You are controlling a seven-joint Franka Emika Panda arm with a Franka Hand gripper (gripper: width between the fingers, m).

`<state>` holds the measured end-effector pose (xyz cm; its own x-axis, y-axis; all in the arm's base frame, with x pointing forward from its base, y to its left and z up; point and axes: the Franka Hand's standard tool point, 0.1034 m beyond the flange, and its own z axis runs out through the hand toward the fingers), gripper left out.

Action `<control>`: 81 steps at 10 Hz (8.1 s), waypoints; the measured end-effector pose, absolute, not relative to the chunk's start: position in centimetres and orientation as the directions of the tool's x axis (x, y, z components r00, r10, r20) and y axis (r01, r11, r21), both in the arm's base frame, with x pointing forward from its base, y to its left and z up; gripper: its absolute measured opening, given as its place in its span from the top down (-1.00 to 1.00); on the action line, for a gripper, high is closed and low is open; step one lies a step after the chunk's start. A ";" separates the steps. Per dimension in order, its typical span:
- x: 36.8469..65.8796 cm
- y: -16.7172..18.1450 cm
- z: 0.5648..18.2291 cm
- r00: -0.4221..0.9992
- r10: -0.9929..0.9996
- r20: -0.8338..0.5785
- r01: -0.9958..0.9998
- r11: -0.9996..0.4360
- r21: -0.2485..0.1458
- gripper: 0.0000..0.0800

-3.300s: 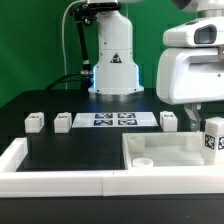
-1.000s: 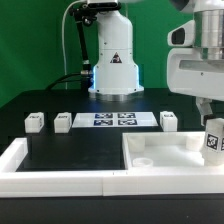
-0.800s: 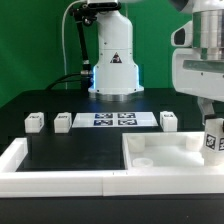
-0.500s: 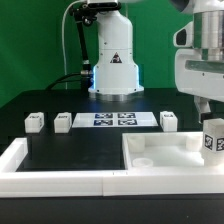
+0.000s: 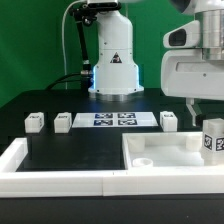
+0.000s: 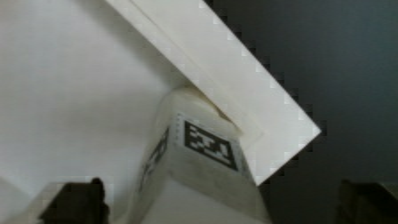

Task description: Assemble square table

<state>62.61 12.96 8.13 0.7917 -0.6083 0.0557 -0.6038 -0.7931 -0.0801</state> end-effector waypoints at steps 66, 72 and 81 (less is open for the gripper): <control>57.2 10.0 9.6 0.965 -0.210 0.155 -0.197 -0.976 -0.096 -0.62; 55.5 9.7 8.7 0.990 -0.027 0.139 -0.020 -0.998 -0.054 -0.62; 47.4 9.7 6.3 0.993 0.035 0.109 0.038 -0.999 -0.027 -0.62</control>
Offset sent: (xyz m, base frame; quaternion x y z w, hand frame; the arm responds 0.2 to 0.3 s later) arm -0.0051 0.0034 -0.0020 -0.0072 -0.0025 -0.2333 0.9724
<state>47.41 9.68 6.28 0.9934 0.0350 0.1093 0.0381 -0.9989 -0.0266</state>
